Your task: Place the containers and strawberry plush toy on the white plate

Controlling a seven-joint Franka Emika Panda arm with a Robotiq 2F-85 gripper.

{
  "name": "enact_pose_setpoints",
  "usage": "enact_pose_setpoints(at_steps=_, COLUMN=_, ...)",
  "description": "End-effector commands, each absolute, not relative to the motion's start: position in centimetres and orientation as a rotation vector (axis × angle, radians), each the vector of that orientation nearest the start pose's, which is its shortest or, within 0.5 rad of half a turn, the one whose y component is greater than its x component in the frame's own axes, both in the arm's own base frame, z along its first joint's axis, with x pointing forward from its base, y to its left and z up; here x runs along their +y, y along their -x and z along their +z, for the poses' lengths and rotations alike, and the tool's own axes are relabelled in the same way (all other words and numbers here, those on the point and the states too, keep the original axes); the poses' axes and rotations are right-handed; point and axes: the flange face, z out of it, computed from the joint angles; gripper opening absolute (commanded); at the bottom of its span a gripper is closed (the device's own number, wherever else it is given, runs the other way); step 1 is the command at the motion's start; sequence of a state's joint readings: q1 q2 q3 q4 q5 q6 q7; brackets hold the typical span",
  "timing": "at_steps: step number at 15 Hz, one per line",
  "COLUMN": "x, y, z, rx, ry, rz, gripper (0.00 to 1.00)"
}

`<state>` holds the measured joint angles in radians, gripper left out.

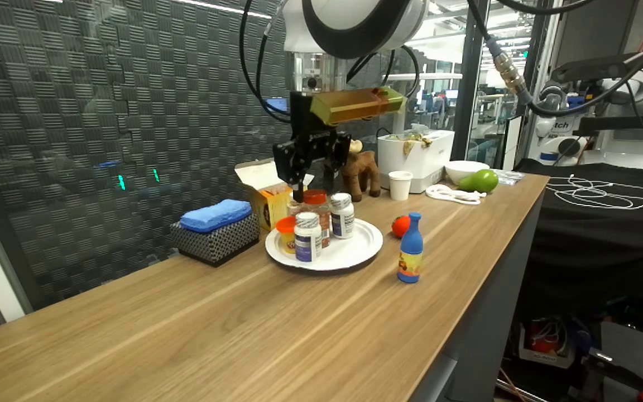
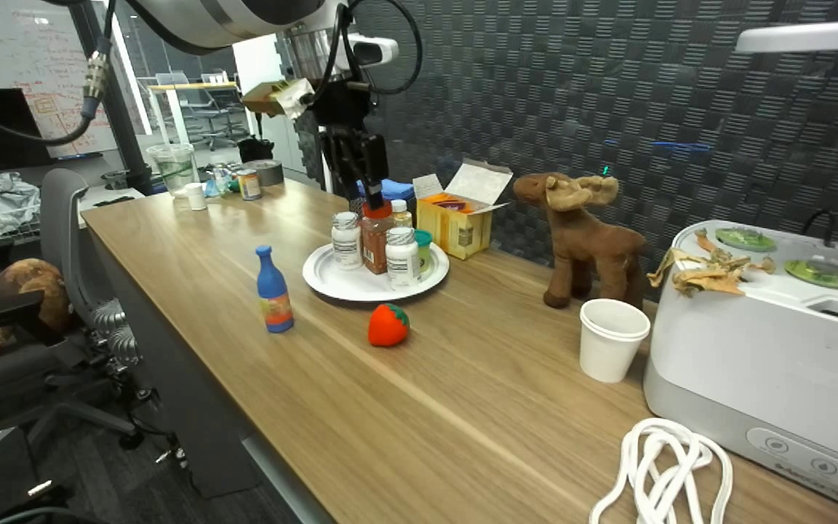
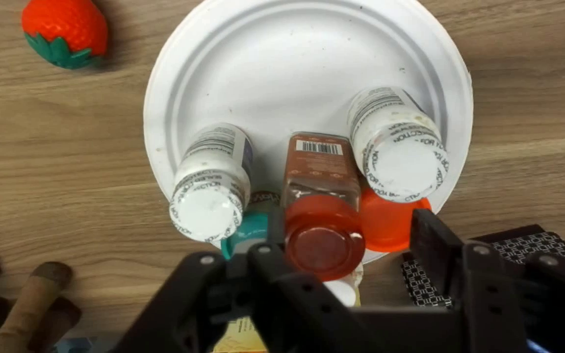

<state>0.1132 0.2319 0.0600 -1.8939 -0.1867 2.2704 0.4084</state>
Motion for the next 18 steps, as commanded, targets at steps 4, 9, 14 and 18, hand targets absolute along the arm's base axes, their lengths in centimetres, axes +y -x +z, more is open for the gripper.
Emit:
enact_pose_setpoints(at_steps=4, x=10.7, y=-60.1, z=43.8, rx=0.184, ry=3.223, rz=-0.409, gripper=1.0)
enact_pose_setpoints(at_steps=9, x=9.6, y=-55.3, z=45.7, rx=0.277, ry=3.301, rz=-0.321, gripper=1.0)
enact_pose_setpoints(at_steps=14, x=9.0, y=-50.7, z=45.8, rx=0.394, ry=3.25, rz=-0.285, gripper=1.0)
enact_pose_setpoints(at_steps=18, x=8.3, y=-48.6, z=45.2, rx=0.49, ry=3.215, rz=-0.306, gripper=1.0)
